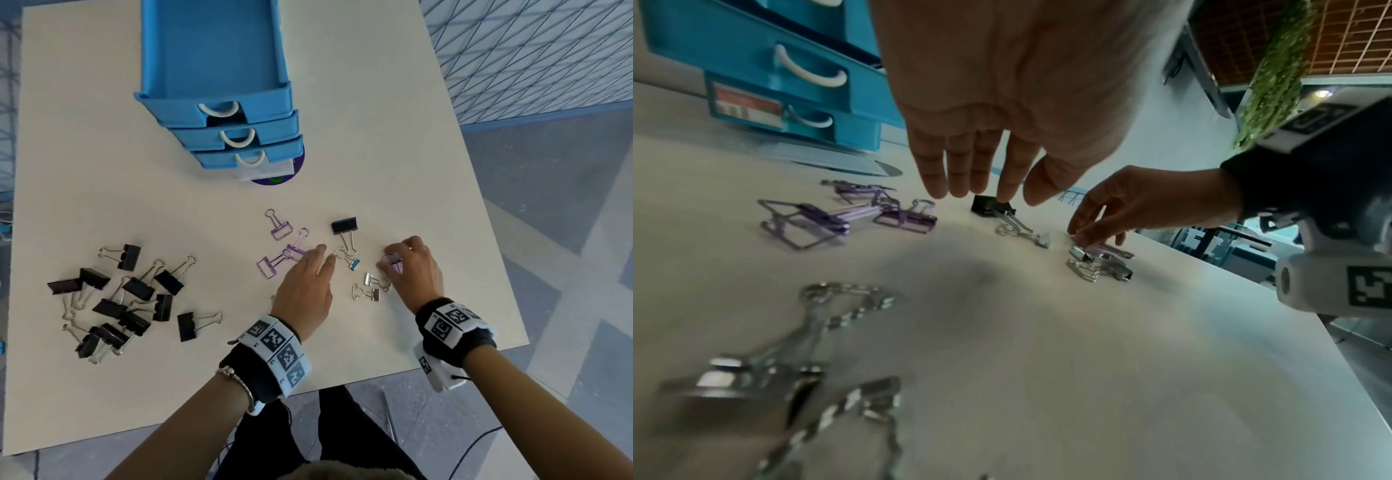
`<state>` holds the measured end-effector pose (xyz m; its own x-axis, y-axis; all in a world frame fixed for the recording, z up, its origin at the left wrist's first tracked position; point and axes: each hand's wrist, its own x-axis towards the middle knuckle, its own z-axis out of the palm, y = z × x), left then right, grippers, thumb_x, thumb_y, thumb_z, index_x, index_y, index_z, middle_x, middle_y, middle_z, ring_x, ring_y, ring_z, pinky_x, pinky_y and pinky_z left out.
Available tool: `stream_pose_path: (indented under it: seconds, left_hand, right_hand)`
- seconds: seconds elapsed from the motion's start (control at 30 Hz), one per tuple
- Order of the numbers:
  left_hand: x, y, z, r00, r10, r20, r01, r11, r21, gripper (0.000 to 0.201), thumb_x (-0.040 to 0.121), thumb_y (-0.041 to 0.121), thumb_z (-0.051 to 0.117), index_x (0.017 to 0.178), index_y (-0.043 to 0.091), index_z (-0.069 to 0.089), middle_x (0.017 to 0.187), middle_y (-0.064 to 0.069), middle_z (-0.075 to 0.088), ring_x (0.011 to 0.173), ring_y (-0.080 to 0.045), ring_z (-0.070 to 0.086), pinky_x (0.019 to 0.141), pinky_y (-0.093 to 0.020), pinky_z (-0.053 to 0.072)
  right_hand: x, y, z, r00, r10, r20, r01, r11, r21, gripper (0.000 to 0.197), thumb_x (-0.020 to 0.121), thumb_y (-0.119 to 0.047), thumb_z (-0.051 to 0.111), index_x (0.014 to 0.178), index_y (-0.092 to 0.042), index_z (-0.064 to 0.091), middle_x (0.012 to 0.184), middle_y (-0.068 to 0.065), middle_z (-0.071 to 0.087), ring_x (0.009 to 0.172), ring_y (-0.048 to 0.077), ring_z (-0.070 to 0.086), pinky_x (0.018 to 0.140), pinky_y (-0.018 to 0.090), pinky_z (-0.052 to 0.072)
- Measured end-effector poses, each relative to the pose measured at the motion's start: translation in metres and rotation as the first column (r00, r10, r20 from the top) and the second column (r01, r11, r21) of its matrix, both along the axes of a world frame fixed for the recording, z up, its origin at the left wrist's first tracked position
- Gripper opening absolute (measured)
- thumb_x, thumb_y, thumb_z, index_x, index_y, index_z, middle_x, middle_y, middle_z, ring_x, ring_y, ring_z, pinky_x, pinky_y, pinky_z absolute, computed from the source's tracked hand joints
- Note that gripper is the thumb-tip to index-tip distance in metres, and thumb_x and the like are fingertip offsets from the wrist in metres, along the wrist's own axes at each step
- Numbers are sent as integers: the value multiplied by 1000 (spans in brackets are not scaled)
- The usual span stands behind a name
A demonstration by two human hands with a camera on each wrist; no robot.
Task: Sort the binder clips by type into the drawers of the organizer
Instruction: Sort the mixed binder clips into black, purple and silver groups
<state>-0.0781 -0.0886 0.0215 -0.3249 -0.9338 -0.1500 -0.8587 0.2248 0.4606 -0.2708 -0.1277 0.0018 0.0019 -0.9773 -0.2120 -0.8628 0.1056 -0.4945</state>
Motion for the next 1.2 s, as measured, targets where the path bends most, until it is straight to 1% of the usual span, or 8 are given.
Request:
stream_pose_path:
  seconds: [0.2,0.43,0.57,0.67,0.8,0.9,1.0,1.2]
  left_hand:
    - [-12,-12,-6,999,-37,23,36,998,55,52,72,-2,66,121,-5,50,132,-27,47,117,-40,50,89,-48,49]
    - [-18,-44,-3,1000,-7,26,6,1000,26,51,63,-7,70,112,-1,57,122,-29,53,103,-40,58,69,-44,56]
    - [-15,-64,5,982,-58,182,42,995,89,55,85,-3,48,137,8,31,147,-20,22,130,-32,30,92,-41,42]
    - [-13,-76,4,949,-183,257,153,979,134,59,86,-4,43,140,9,25,146,-21,20,127,-32,30,89,-39,40]
    - [-15,-81,-1,949,-238,205,233,971,47,53,70,-9,61,121,2,53,115,-27,55,91,-39,57,61,-37,49]
    - [-18,-82,0,887,-274,372,272,961,59,44,53,11,77,95,16,68,88,-7,67,64,-21,60,41,-22,33]
    - [-23,-89,6,869,-258,422,256,965,63,40,32,18,84,69,23,67,66,4,63,45,-10,51,39,-20,16]
    - [-23,-89,7,922,-167,348,167,986,28,39,24,11,83,56,22,63,49,4,54,37,-11,49,34,-17,25]
  right_hand:
    - [-18,-39,8,995,-76,62,76,997,7,22,72,-10,73,88,-4,59,97,17,55,80,34,57,69,35,44]
    - [11,-95,15,992,123,-9,-122,991,53,12,74,-7,71,78,-1,61,99,19,53,80,34,58,69,34,44]
    - [34,-108,16,975,222,-6,-221,972,81,9,76,-10,70,79,-3,66,100,15,55,83,30,58,68,28,38]
    - [44,-111,14,968,250,15,-250,965,74,9,79,-9,66,87,-8,70,100,13,58,85,30,59,71,32,44]
    - [42,-110,13,957,290,-18,-288,955,73,20,82,-5,58,97,-13,70,102,10,60,88,31,59,74,35,46]
    - [37,-108,14,950,313,-5,-312,947,81,26,83,-3,54,100,-17,69,104,8,60,89,29,58,72,30,41]
    - [35,-104,15,946,325,-8,-324,942,84,32,84,1,49,104,-15,67,110,10,60,93,32,58,75,32,42]
    - [33,-99,17,948,317,12,-316,942,113,45,77,11,42,110,-11,63,120,9,58,100,31,57,81,33,42]
